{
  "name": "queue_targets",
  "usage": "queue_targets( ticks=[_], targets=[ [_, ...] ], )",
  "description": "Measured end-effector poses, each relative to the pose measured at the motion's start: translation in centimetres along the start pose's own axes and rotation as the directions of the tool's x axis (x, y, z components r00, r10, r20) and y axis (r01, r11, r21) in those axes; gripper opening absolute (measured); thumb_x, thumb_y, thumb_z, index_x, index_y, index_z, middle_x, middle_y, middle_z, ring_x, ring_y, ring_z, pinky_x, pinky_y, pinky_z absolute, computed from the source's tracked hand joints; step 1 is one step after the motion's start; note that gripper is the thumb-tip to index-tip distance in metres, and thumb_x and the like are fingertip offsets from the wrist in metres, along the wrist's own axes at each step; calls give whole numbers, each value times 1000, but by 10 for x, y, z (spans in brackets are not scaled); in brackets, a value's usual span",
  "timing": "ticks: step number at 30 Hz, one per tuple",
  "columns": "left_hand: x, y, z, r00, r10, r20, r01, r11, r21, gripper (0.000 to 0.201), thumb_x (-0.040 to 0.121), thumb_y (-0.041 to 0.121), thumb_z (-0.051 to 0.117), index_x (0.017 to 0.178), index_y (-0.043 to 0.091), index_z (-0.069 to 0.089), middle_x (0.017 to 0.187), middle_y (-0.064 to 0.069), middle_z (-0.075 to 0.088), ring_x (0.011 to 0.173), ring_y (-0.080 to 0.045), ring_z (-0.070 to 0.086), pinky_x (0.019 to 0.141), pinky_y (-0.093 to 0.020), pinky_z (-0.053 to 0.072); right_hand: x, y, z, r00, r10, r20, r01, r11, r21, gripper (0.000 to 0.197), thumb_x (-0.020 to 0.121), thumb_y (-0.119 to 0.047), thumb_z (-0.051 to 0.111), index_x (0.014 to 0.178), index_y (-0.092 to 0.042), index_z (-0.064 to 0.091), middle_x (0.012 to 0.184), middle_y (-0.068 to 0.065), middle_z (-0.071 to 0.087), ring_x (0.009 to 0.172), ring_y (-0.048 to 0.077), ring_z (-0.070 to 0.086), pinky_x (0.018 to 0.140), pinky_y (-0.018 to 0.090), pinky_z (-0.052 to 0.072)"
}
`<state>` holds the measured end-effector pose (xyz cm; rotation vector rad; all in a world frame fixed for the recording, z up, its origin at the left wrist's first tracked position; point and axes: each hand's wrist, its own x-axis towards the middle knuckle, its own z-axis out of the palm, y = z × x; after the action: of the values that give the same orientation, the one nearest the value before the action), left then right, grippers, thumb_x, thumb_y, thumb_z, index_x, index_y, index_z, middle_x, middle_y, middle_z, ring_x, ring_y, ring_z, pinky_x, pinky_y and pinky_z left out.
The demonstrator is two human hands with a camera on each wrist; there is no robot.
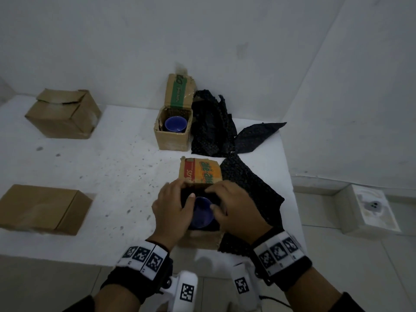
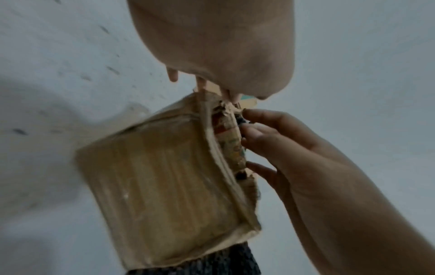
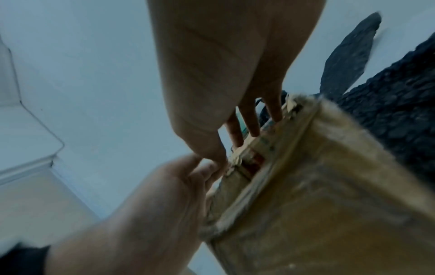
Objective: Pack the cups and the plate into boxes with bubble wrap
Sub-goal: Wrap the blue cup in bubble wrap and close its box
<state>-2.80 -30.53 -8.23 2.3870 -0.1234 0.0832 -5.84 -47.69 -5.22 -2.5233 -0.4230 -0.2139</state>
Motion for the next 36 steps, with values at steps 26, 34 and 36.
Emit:
queue_targets(
  ticks=[26,34,36],
  targets=[
    [53,106,133,730,-73,679,-243,902,358,84,78,8,62,143,39,17,156,-1,-8,142,-34,6,102,-53,37,-73,149,-8,854,519,30,-511,849,-137,31,95,-36,46,123,-38,58,126,6,51,104,30,51,70,33,47],
    [63,134,100,826,293,482,-470,830,300,27,78,23,61,103,28,53,155,5,16,136,-24,28,98,-47,32,-62,145,-57,868,411,-280,-337,900,275,24,82,-18,50,95,-11,69,97,0,63,89,12,56,76,21,44],
    [67,146,85,823,403,399,-539,777,326,19,80,31,60,97,27,54,147,7,37,135,-19,32,93,-42,25,-60,140,-74,843,384,-376,-265,906,331,20,81,-12,52,92,-9,68,91,-2,61,84,2,52,74,8,40]
  ],
)
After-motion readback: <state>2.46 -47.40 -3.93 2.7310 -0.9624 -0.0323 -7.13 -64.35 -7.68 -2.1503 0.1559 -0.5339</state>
